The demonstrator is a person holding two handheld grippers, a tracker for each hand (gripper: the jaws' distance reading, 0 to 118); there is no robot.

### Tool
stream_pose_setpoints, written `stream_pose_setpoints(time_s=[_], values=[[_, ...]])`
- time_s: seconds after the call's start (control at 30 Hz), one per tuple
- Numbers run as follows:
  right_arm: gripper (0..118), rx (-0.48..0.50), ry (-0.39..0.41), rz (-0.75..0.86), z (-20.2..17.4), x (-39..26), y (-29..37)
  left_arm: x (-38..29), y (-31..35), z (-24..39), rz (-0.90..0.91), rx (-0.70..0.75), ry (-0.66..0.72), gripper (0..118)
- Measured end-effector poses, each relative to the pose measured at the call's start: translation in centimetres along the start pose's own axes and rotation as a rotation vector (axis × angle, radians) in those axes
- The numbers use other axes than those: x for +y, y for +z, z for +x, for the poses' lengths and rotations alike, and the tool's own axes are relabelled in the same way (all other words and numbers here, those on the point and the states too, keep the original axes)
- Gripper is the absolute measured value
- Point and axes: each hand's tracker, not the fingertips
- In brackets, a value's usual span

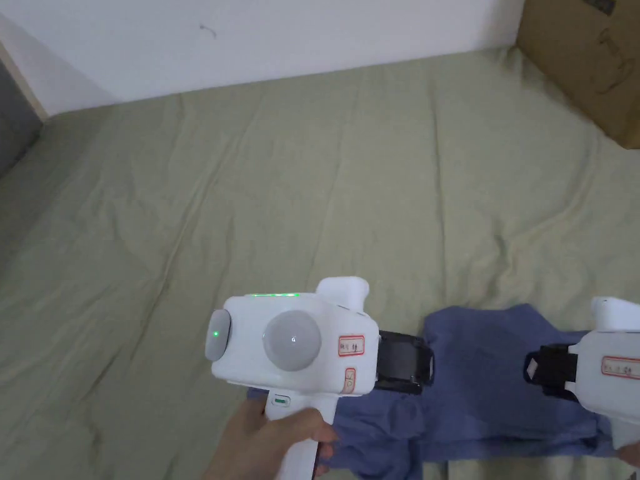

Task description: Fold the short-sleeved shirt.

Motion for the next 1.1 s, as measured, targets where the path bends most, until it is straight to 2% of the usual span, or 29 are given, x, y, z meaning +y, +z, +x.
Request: stream_pose_setpoints(time_s=[0.1,0.13,0.17,0.2,0.23,0.33,0.5,0.63,0.8,0.9,1.0,1.1], values=[[0,-0.004,-0.024,0.006,1.3,-0.1,0.8,0.4,1.7,-1.1,0.047,-0.032,0.013,101],[0,-0.013,-0.026,0.015,1.3,-0.1,1.0,0.5,2.3,-1.6,0.045,-0.021,0.026,91],[0,-0.023,-0.022,0.027,1.3,-0.1,1.2,0.3,2.9,-2.3,0.066,-0.003,0.048,69],[0,-0.026,-0.01,0.046,1.1,-0.2,1.4,0.2,3.3,-3.0,0.097,0.022,0.068,38],[0,-0.031,0.003,0.061,0.9,-0.3,1.6,0.1,3.5,-3.9,0.097,0.052,0.088,1],[0,-0.021,0.039,0.058,0.3,0.0,1.3,-0.7,2.2,-5.9,0.051,0.143,0.128,1],[0,-0.01,0.053,0.056,-0.4,-0.3,0.5,-2.4,-2.4,-5.3,-0.066,0.052,0.151,1],[0,-0.014,0.055,0.039,-0.1,-0.6,-0.1,-3.6,-6.0,-2.7,-0.161,0.036,0.075,1],[0,-0.02,0.054,0.032,-0.1,-0.9,0.2,-3.3,-4.7,-0.8,-0.121,0.023,0.048,1],[0,-0.035,0.057,0.033,-0.4,-1.0,0.1,-2.8,-4.4,0.2,-0.081,-0.126,0.126,1],[0,-0.038,0.054,0.032,-1.0,-1.0,0.4,-2.8,-4.9,1.3,-0.137,-0.172,0.013,1],[0,-0.037,0.06,0.058,-1.6,-0.6,1.6,-3.0,-3.6,-0.5,-0.105,-0.153,0.024,1]])
